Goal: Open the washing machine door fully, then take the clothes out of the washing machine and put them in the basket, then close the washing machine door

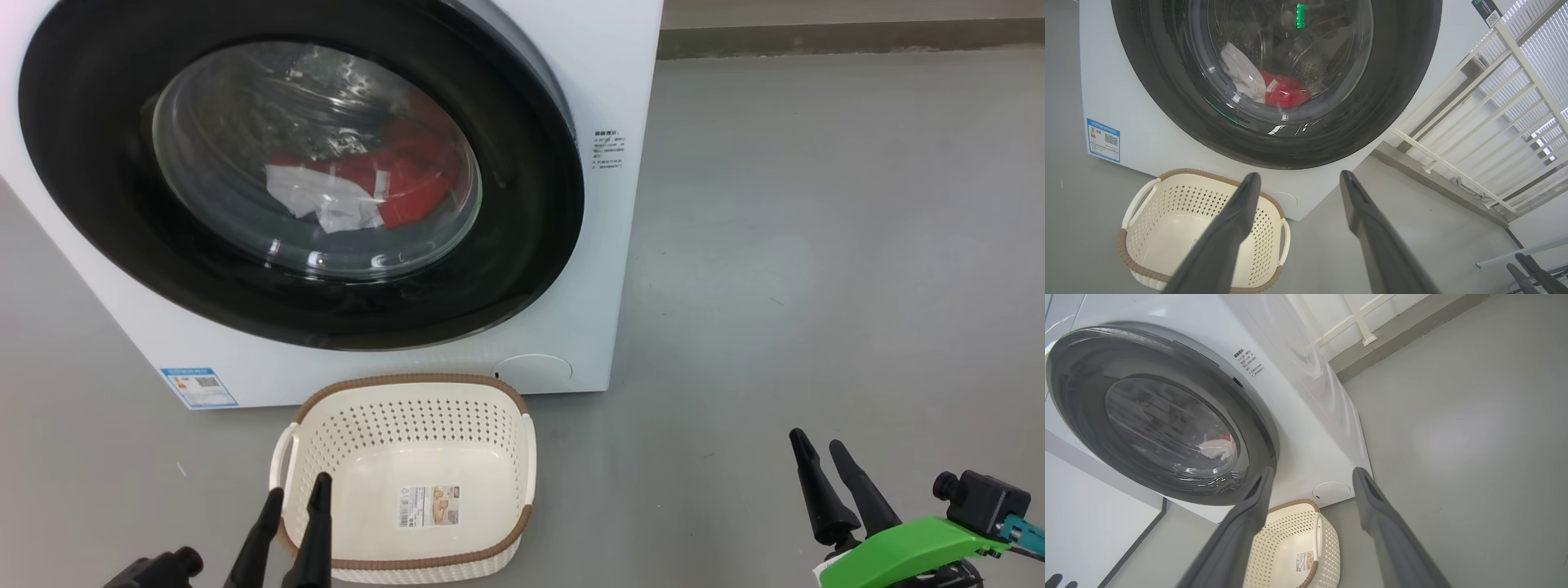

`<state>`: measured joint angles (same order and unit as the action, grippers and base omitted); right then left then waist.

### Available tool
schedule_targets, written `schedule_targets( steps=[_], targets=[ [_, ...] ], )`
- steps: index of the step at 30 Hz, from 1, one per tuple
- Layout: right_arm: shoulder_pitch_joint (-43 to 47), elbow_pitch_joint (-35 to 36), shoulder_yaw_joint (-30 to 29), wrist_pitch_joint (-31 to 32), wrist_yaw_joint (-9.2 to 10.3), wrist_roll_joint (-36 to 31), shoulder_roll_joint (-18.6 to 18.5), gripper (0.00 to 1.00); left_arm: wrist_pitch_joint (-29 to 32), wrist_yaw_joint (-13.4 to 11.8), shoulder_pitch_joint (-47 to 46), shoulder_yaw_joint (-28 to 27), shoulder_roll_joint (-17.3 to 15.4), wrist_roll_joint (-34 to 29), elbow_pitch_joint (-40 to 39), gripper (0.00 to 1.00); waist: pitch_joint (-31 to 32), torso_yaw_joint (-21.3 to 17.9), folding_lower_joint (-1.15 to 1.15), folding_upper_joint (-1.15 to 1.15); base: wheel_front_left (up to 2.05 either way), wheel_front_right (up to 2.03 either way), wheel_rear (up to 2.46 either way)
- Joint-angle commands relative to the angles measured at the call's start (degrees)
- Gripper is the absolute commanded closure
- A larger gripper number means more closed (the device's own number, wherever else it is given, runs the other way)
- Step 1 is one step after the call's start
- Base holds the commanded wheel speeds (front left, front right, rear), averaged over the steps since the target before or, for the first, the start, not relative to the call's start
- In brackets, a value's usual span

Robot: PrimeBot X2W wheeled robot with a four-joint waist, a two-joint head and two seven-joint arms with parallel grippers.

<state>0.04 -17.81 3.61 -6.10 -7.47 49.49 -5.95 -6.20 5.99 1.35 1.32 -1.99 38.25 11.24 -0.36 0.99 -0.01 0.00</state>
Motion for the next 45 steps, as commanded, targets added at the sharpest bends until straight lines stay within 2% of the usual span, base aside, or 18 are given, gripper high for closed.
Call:
schedule_targets(
  steps=[1,14,35,45],
  targets=[
    [-0.8,1.4,1.0,-1.0,-0.01,-1.7,-1.2,0.0,-0.8,-0.3,-0.4,-1.0,-0.7,-2.2,-1.9,0.0,0.0,0.0,0.0,0.0,0.0,0.0,0.0],
    [-0.2,1.6,1.5,-3.2,-0.02,-9.1,-1.6,0.0,-3.0,-0.7,0.2,-0.7,-0.7,-11.6,-2.9,0.0,0.1,-0.2,0.0,0.0,0.0,0.0,0.0],
    [1.6,2.7,-1.4,-6.6,-0.02,-21.0,-0.7,0.0,-6.5,-1.3,1.1,-0.6,-0.8,-25.9,-3.1,0.0,0.2,-0.3,0.0,0.0,0.0,0.0,0.0],
    [2.3,3.0,-2.0,-8.1,-0.02,-26.0,-0.7,0.0,-8.0,-1.4,1.5,-1.0,-0.9,-30.7,-2.7,0.0,0.2,-0.2,0.0,0.0,0.0,0.0,0.0]
  ],
)
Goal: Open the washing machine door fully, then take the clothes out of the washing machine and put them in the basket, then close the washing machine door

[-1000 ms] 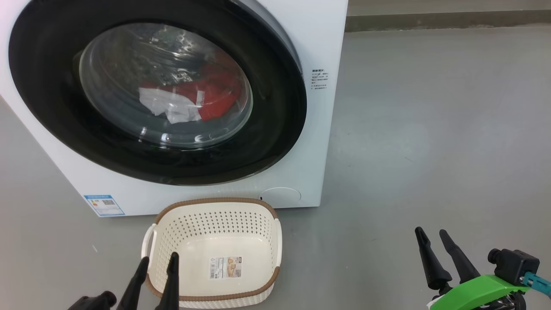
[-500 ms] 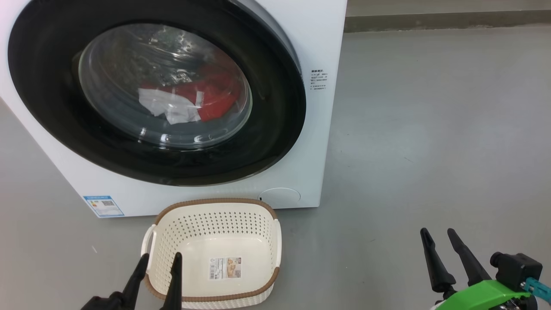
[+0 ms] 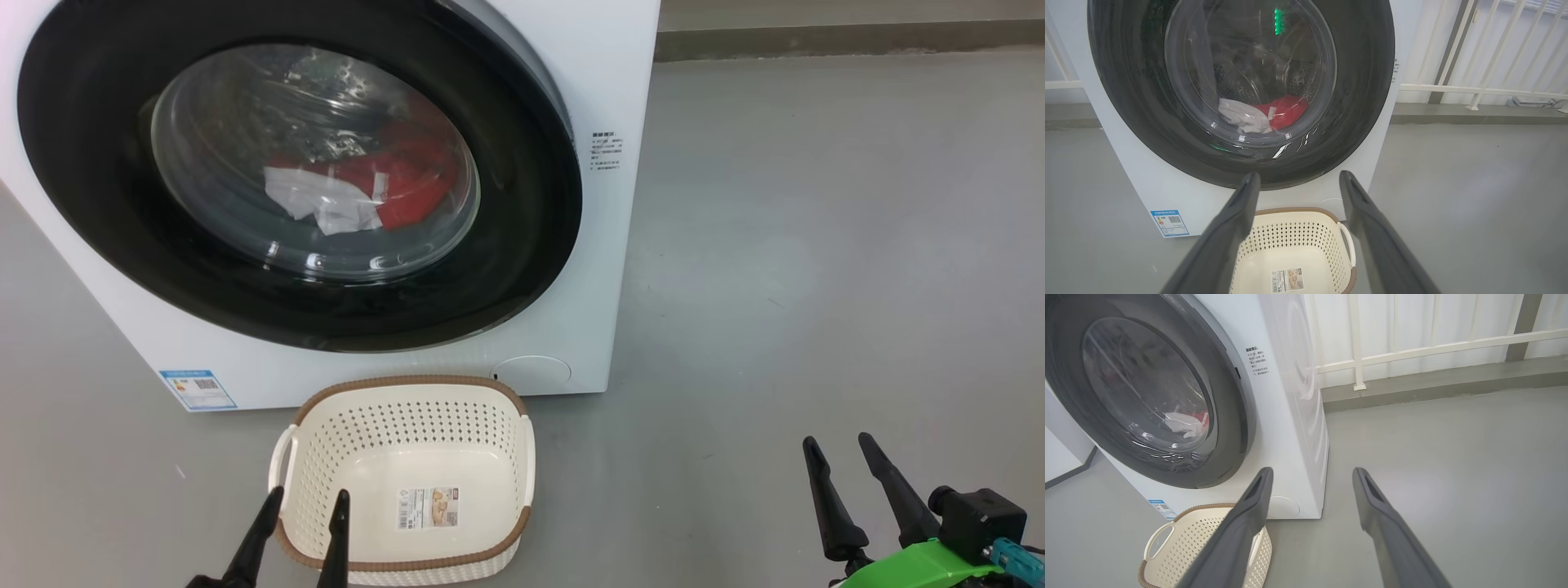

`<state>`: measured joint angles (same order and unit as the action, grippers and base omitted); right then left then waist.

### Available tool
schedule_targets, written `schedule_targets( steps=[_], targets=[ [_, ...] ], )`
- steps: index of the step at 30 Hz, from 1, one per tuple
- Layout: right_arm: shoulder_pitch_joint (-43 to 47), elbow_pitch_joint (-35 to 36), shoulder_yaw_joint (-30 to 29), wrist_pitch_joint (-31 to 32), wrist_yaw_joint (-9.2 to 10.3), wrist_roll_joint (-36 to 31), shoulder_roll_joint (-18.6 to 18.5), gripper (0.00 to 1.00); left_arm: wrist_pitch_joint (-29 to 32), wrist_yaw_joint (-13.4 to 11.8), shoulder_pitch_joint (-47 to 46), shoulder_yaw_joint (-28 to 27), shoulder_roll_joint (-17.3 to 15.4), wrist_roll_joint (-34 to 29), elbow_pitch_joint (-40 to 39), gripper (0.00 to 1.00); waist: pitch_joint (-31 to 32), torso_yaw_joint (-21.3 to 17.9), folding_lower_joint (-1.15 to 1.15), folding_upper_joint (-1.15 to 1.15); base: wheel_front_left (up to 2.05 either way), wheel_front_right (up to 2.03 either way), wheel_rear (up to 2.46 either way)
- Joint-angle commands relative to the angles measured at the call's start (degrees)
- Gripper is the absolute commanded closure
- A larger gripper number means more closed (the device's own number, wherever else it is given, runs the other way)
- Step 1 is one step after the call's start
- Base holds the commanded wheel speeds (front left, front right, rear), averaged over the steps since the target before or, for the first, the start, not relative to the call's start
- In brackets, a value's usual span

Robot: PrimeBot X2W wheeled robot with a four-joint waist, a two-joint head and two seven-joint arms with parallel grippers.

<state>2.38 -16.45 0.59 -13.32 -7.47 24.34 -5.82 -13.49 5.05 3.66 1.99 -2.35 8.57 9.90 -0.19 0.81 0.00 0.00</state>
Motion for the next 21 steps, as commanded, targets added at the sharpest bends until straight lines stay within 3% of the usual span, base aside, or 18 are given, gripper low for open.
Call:
schedule_targets(
  steps=[1,21],
  targets=[
    [0.0,1.7,0.9,-1.1,-0.02,-1.4,-0.8,0.0,-0.9,-0.4,-0.8,-1.8,-0.5,-1.1,-1.3,0.0,0.0,0.0,0.0,0.0,0.0,0.0,0.0],
    [1.7,2.1,-2.0,-1.7,-0.02,-3.8,0.4,0.0,-1.5,-0.4,-0.9,-2.6,-0.5,-1.2,-0.2,0.0,-0.1,0.2,0.0,0.0,0.0,0.0,0.0]
  ],
)
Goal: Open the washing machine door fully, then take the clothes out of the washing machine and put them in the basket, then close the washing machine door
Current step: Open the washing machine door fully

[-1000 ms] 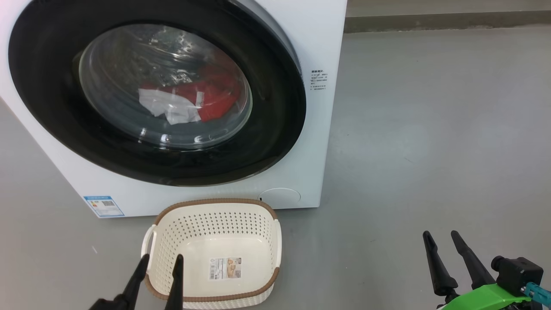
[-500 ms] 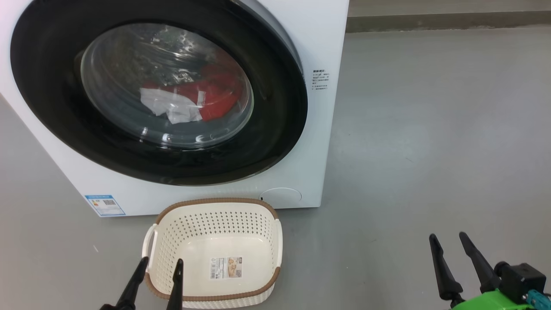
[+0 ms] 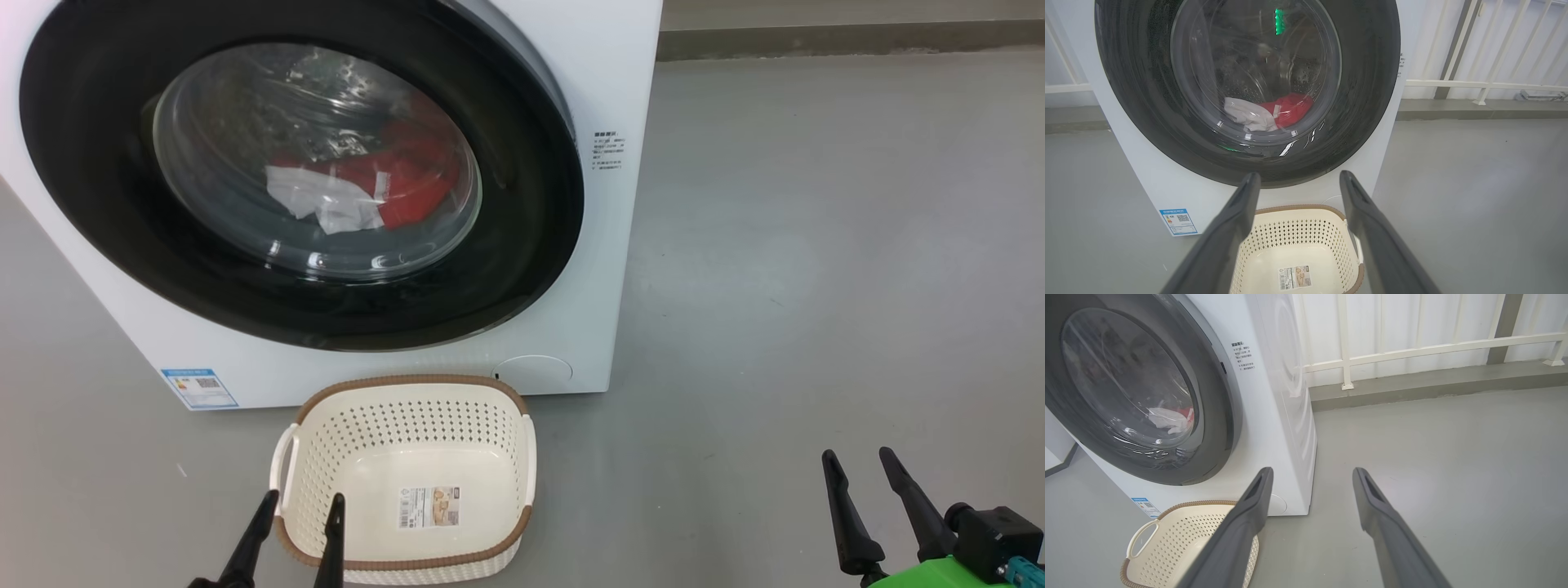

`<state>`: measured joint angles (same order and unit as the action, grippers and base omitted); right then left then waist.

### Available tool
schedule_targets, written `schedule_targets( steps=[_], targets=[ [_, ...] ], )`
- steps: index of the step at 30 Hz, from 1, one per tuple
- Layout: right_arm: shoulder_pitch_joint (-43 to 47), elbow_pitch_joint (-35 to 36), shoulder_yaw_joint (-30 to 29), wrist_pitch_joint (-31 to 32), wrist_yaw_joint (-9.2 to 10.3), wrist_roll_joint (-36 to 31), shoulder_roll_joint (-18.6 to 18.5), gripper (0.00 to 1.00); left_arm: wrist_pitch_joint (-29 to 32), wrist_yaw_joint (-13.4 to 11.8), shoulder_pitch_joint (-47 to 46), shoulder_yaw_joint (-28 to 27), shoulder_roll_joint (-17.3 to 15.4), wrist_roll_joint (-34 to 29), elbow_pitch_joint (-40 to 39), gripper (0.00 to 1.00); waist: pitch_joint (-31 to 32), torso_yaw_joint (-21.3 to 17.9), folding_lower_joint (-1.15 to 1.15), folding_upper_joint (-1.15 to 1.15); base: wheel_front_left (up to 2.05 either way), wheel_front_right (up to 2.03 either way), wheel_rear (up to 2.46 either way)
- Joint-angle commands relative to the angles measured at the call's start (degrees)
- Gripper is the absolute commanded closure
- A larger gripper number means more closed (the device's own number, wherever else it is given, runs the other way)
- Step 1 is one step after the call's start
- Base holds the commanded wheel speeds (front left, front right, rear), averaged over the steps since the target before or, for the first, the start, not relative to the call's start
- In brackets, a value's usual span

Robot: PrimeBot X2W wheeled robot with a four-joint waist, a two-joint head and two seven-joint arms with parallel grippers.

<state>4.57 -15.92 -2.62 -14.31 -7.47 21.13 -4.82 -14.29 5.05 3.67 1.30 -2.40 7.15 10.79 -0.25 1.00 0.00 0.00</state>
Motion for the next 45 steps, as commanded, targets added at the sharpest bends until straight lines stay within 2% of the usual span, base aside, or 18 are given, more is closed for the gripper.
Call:
schedule_targets(
  steps=[1,4,5,6,7,14,26,37,45],
  targets=[
    [-0.5,1.6,1.2,-0.7,-0.02,-0.6,-0.6,0.0,-0.7,-0.3,-0.9,-1.9,-0.5,0.2,-1.2,0.0,0.0,0.0,0.0,0.0,0.0,0.0,0.0],
    [-0.6,1.7,1.6,-0.7,-0.02,-0.3,-0.5,0.0,-0.7,-0.3,-0.9,-1.8,-0.5,0.3,-1.2,0.0,-0.1,0.1,0.0,0.0,0.0,0.0,0.0],
    [-0.7,1.8,1.8,-0.7,-0.02,0.0,-0.4,0.55,-0.7,-0.4,-0.9,-1.7,-0.5,0.4,-1.2,0.0,-0.1,0.2,0.0,0.0,0.0,0.0,0.0],
    [-0.9,1.9,2.0,-0.7,-0.02,0.2,-0.4,0.74,-0.7,-0.4,-0.9,-1.7,-0.5,0.4,-1.3,0.0,-0.1,0.2,0.0,0.0,0.0,0.0,0.0],
    [-1.1,1.9,2.2,-0.7,-0.02,0.5,-0.4,1.0,-0.7,-0.4,-0.9,-1.6,-0.5,0.5,-1.3,0.0,-0.2,0.3,0.0,0.0,0.0,0.0,0.0],
    [-5.5,3.4,4.1,-0.7,-0.02,6.2,0.1,1.0,-0.7,-0.5,-1.9,-1.1,-0.5,0.7,-1.5,0.0,-1.8,1.0,0.0,0.0,0.0,0.0,0.0],
    [-22.9,1.4,9.4,-0.7,-0.02,19.0,-1.5,1.0,-0.7,-0.2,-6.0,0.1,-0.5,0.7,-1.5,0.0,-6.3,3.3,0.0,0.0,0.0,0.0,0.0],
    [-38.9,-2.9,15.7,0.6,-0.02,36.8,-8.0,1.0,-0.7,-0.2,-9.9,1.2,-0.5,1.9,-1.9,0.0,-10.5,7.3,0.0,0.0,0.0,0.0,0.0],
    [-47.5,-3.5,18.6,9.8,-0.02,53.0,-12.1,1.0,-0.7,-0.4,-11.9,2.2,-0.5,3.1,-2.0,0.0,-13.6,9.1,0.0,0.0,0.0,0.0,0.0]
  ],
)
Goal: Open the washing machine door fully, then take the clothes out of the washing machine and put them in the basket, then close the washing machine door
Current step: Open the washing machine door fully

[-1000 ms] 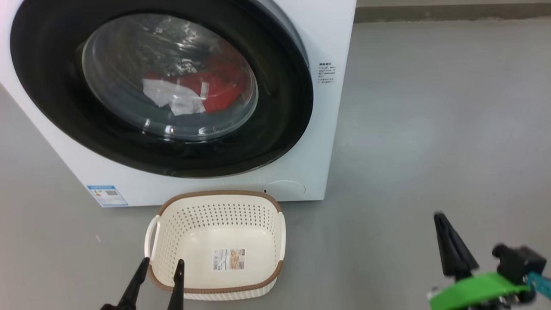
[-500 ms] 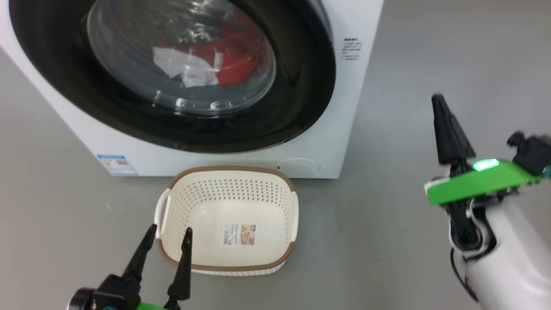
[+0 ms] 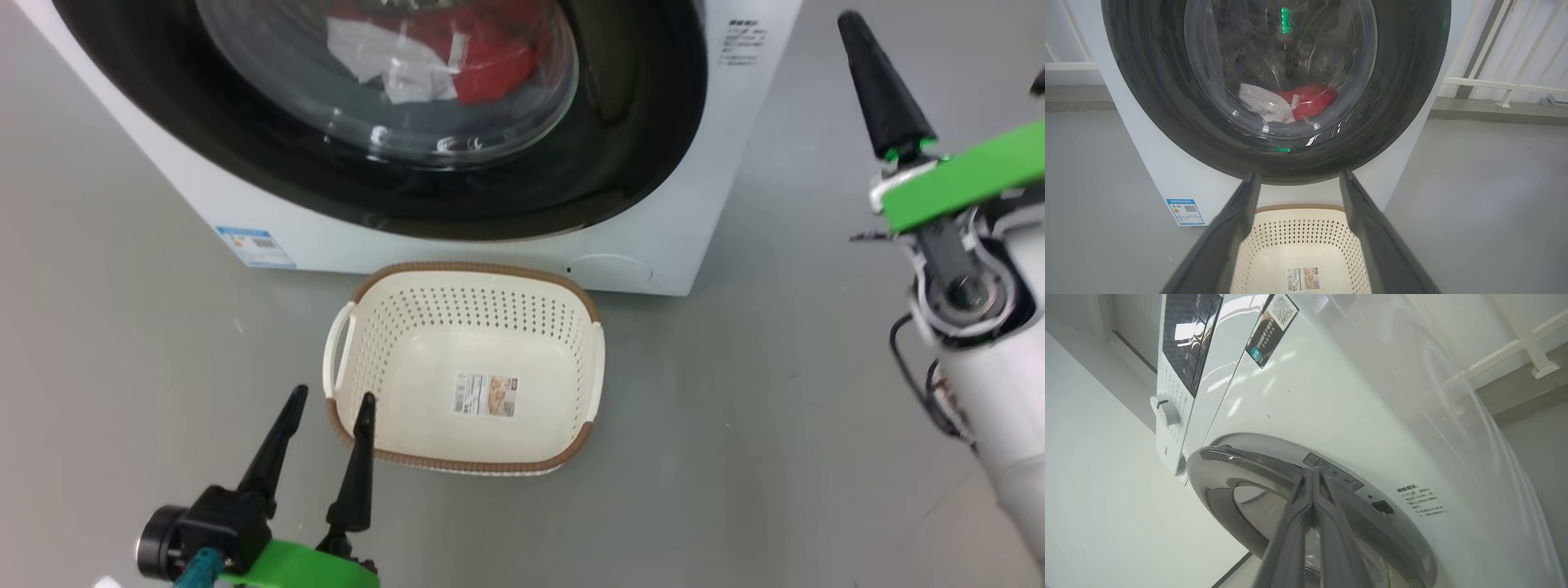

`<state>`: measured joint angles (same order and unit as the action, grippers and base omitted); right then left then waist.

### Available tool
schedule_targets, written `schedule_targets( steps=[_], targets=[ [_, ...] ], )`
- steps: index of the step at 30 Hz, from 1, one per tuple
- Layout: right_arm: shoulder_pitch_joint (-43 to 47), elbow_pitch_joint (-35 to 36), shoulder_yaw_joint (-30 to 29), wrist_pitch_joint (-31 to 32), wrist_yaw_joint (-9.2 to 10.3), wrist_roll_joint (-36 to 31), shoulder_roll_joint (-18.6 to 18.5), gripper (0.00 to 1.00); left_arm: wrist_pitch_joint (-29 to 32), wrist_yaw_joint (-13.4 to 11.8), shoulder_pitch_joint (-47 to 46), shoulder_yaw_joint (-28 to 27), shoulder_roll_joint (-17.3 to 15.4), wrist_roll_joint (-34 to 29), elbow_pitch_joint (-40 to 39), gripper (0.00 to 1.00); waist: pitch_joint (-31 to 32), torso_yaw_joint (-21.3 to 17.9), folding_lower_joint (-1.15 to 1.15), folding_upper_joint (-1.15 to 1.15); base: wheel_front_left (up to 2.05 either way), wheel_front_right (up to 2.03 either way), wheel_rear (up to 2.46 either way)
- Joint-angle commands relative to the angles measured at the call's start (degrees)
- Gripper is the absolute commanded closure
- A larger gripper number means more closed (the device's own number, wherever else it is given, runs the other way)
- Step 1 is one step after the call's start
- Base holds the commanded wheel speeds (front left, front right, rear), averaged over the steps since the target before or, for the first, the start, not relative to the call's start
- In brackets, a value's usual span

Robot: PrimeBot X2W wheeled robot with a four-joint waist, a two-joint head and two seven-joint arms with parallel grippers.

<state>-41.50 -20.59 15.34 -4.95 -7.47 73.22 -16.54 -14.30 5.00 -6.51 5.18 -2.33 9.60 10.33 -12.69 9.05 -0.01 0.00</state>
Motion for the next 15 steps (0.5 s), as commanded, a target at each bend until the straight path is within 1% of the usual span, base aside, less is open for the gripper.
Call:
schedule_targets(
  steps=[1,5,10,15],
  targets=[
    [-2.4,0.9,0.9,2.0,-0.02,2.6,-0.8,1.0,-0.7,-0.4,-2.0,-1.5,-0.5,0.8,-1.5,0.0,-1.6,1.2,0.0,0.0,0.0,0.0,0.0],
    [-6.2,-1.3,1.0,8.2,-0.02,9.3,-1.9,1.0,-0.7,-0.5,-3.1,-0.8,-0.5,1.2,-1.5,0.0,-2.9,1.9,0.0,0.0,0.0,0.0,0.0],
    [-10.3,-5.3,1.7,17.8,-0.02,15.3,-3.0,1.0,-0.7,-0.5,-4.1,0.1,-0.5,1.7,-1.2,0.0,-4.3,2.7,0.0,0.0,0.0,0.0,0.0],
    [-14.7,-10.3,1.4,26.4,-0.02,20.4,-3.2,1.0,-0.7,-0.5,-5.0,0.8,-0.5,2.1,-1.1,0.0,-5.8,3.6,0.0,0.0,0.0,0.0,0.0]
  ],
)
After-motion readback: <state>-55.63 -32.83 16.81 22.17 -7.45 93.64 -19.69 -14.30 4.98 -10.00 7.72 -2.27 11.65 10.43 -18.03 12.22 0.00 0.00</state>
